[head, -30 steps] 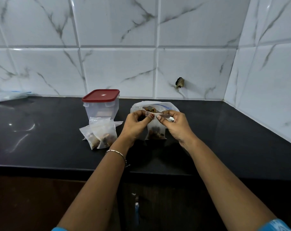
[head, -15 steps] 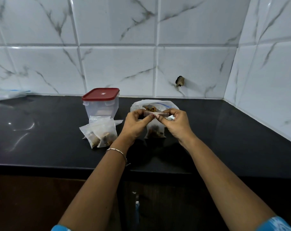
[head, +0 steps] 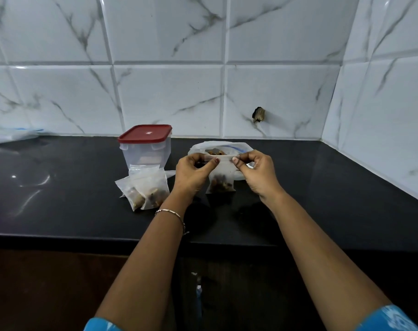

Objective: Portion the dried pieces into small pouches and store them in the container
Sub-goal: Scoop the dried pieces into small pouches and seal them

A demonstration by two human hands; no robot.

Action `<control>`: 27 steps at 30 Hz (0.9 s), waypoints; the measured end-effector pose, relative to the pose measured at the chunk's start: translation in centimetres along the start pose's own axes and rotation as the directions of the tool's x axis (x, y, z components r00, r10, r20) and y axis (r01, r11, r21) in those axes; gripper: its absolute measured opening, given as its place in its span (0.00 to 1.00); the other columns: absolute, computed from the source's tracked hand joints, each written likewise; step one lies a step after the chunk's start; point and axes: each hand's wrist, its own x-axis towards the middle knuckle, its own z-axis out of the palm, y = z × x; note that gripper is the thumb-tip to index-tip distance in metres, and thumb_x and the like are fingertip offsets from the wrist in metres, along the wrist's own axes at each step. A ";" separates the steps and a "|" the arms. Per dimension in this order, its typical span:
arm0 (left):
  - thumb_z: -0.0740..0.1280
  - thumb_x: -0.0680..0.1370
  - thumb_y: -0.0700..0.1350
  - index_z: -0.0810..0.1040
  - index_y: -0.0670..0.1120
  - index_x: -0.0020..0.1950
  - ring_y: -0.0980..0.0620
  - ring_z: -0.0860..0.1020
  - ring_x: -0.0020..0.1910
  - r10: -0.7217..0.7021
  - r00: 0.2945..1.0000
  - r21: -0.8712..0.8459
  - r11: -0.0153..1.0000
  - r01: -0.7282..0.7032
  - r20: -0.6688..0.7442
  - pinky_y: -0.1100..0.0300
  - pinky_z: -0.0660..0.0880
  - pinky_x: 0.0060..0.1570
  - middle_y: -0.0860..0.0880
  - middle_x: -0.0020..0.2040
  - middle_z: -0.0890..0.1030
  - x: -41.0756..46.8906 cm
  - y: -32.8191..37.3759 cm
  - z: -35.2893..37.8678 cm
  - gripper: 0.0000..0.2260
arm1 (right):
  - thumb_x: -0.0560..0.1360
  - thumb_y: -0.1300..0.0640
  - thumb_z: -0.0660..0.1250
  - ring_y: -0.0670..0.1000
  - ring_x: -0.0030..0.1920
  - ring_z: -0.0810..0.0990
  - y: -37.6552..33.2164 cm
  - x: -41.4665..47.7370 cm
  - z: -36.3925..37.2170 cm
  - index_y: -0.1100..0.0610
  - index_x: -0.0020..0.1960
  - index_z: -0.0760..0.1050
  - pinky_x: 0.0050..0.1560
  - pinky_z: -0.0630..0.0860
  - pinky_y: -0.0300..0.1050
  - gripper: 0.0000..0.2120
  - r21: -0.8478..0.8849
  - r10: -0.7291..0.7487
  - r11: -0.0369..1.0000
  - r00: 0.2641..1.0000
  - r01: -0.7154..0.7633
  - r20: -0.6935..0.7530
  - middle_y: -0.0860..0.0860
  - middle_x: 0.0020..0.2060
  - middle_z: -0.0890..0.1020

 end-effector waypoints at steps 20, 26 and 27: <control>0.67 0.79 0.42 0.83 0.46 0.46 0.52 0.81 0.47 -0.022 1.000 0.022 1.000 0.022 0.008 0.55 0.78 0.56 0.49 0.45 0.84 0.4 -0.4 -0.1 0.05 | 0.71 0.48 0.74 0.48 0.50 0.79 0.1 0.2 -0.5 0.42 0.35 0.77 0.65 0.68 0.63 0.08 0.032 0.023 0.999 0.996 -0.020 -0.091 0.43 0.42 0.80; 0.71 0.76 0.43 0.80 0.51 0.40 0.50 0.79 0.43 -0.007 0.999 0.033 0.999 0.009 -0.051 0.49 0.77 0.53 0.48 0.42 0.83 0.6 -0.6 -0.1 0.06 | 0.72 0.50 0.73 0.47 0.51 0.78 -0.4 -0.1 -0.6 0.43 0.33 0.76 0.65 0.67 0.62 0.11 0.012 0.031 1.000 0.992 -0.029 -0.119 0.41 0.41 0.79; 0.71 0.76 0.43 0.80 0.52 0.39 0.52 0.79 0.42 -0.008 0.998 0.033 0.999 0.010 -0.058 0.50 0.77 0.52 0.49 0.42 0.83 0.6 -0.6 -0.1 0.06 | 0.72 0.50 0.74 0.47 0.51 0.78 -0.4 -0.1 -0.6 0.43 0.33 0.76 0.65 0.68 0.62 0.11 0.006 0.033 0.999 0.992 -0.032 -0.124 0.41 0.41 0.79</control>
